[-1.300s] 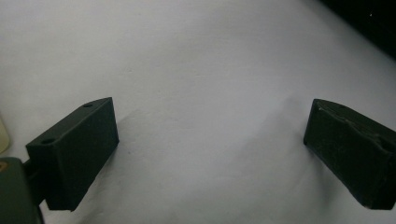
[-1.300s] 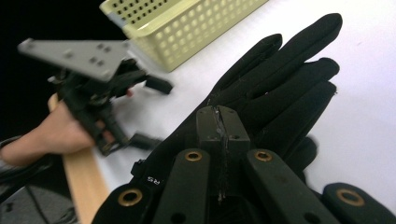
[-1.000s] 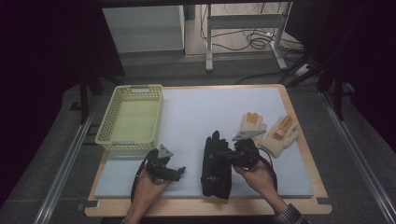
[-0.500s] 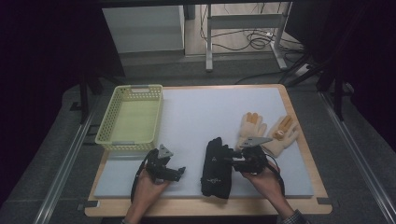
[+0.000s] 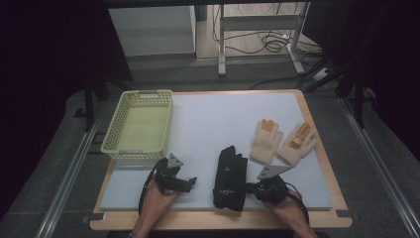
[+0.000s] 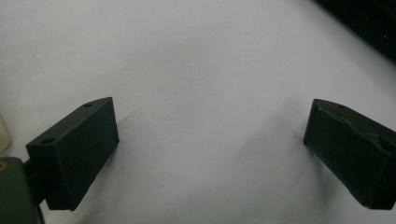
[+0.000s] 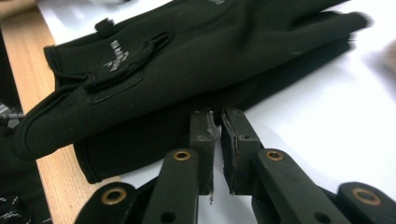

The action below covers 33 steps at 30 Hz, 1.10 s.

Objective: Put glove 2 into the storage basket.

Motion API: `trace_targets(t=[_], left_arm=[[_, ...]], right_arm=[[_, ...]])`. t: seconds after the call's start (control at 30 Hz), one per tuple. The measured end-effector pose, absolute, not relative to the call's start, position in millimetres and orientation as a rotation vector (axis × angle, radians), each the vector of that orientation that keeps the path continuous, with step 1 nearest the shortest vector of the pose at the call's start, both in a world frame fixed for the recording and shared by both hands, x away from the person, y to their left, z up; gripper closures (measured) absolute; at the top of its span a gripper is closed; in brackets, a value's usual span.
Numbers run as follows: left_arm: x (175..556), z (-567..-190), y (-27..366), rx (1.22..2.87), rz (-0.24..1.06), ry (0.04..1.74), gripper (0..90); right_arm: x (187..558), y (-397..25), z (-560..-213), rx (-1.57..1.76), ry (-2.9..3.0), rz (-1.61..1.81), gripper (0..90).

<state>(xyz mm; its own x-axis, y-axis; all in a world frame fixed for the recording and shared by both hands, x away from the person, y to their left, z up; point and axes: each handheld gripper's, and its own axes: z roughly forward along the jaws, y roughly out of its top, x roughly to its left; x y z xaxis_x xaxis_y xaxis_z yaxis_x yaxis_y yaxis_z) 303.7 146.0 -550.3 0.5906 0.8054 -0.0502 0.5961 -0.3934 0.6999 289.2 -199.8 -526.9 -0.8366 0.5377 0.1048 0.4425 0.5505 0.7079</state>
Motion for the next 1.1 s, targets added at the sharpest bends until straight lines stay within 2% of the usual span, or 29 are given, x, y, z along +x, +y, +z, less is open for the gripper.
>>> trace_targets(t=[0.43, 0.8, 1.1], left_arm=[[302, -550, 177, 2.124, 0.446, 1.17, 1.2], [304, -552, 183, 2.123, 0.414, 1.164, 1.0], [304, -553, 183, 2.115, 0.413, 1.164, 1.0]], right_arm=[[303, -160, -533, 0.846, 2.651, 1.205, 78.8], [328, -118, -534, 0.825, 2.599, 1.148, 75.8], [323, -119, -531, 0.786, 2.616, 1.134, 64.1]])
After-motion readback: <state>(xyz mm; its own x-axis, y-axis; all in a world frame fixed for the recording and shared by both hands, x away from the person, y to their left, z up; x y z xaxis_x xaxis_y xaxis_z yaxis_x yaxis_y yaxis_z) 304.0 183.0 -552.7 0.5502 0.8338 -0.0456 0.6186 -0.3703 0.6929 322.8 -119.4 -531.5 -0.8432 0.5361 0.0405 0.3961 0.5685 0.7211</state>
